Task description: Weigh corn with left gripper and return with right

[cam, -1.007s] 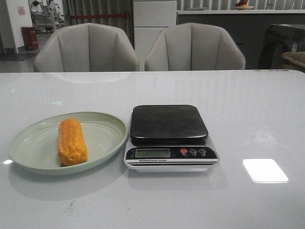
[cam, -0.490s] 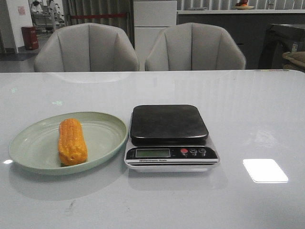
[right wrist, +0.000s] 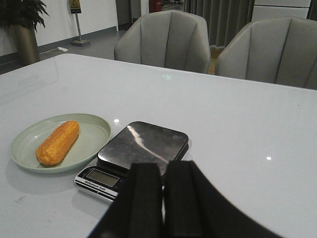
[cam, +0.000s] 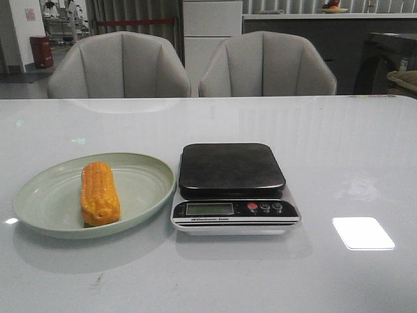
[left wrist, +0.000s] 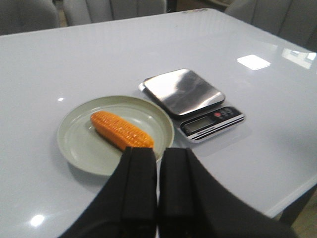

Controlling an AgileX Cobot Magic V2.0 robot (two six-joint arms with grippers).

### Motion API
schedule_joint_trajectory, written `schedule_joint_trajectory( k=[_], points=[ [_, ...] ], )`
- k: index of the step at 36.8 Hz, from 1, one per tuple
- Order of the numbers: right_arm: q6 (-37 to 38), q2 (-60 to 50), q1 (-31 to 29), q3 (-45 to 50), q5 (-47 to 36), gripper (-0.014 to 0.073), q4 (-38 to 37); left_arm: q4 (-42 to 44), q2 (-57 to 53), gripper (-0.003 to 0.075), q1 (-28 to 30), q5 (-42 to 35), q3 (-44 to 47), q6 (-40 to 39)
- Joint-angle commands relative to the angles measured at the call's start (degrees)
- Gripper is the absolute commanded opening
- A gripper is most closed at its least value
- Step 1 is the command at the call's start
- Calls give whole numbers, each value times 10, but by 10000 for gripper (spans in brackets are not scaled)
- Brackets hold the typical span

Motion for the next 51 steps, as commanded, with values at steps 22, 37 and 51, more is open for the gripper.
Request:
schedule_joint_trajectory(
  k=[22, 37, 51],
  points=[
    [-3, 4, -3, -16, -51, 183, -5, 18, -114, 114, 316, -371, 257, -1],
    [-3, 4, -3, -16, -51, 183, -5, 18, -114, 114, 316, -371, 257, -1],
    [-3, 4, -3, -16, -51, 183, -5, 18, -114, 114, 316, -371, 257, -1]
  ],
)
